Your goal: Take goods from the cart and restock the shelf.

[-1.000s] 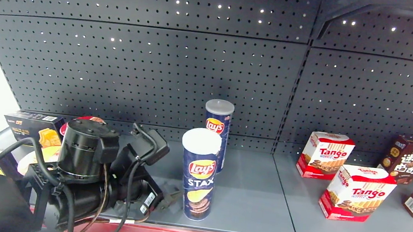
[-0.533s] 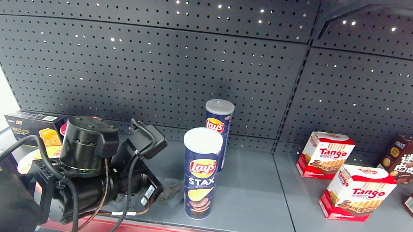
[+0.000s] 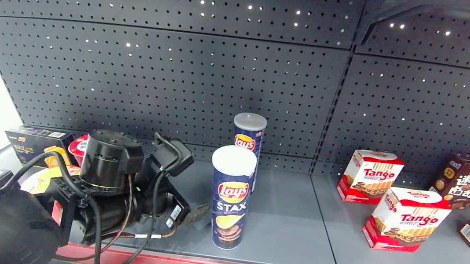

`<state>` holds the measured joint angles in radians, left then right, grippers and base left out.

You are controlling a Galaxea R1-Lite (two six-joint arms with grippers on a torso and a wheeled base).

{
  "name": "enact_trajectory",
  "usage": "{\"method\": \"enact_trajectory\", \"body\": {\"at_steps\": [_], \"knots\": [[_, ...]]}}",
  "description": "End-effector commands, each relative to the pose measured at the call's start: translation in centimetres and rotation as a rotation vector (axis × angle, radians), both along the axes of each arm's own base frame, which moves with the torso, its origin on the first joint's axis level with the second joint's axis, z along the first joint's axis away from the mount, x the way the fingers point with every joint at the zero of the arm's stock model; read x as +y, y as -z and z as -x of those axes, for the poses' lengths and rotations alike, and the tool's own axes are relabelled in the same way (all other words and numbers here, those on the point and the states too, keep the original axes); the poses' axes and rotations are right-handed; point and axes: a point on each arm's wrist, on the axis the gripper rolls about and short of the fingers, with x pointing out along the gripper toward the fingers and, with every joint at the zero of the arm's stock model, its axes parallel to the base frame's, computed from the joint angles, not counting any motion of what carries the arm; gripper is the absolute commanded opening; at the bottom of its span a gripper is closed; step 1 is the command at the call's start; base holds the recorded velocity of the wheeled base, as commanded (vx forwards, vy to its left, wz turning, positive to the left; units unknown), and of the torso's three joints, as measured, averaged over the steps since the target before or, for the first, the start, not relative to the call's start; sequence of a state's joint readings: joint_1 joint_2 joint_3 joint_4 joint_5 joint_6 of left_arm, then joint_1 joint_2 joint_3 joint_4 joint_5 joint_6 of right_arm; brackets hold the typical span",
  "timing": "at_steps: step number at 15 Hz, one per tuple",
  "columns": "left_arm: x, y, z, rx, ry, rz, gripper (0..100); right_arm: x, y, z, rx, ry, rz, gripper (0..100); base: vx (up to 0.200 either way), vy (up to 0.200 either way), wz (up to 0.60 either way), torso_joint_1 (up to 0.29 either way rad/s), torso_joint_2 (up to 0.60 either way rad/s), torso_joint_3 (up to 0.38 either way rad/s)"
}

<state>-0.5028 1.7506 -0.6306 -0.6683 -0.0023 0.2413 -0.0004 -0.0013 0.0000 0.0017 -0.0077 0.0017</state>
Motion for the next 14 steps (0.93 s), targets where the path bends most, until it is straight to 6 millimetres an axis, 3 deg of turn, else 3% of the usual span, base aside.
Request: {"method": "enact_trajectory", "body": {"at_steps": [1, 14], "knots": [[-0.13, 0.27, -0.21, 0.006, 0.002, -0.004, 100, 0.00, 0.00, -0.01, 0.001, 0.000, 0.000, 100, 0.000, 0.000, 0.00, 0.000, 0.00, 0.000], [-0.78, 0.44, -0.91, 0.005, 0.008, -0.005, 100, 0.00, 0.00, -0.01, 0.001, 0.000, 0.000, 100, 0.000, 0.000, 0.00, 0.000, 0.00, 0.000]]}}
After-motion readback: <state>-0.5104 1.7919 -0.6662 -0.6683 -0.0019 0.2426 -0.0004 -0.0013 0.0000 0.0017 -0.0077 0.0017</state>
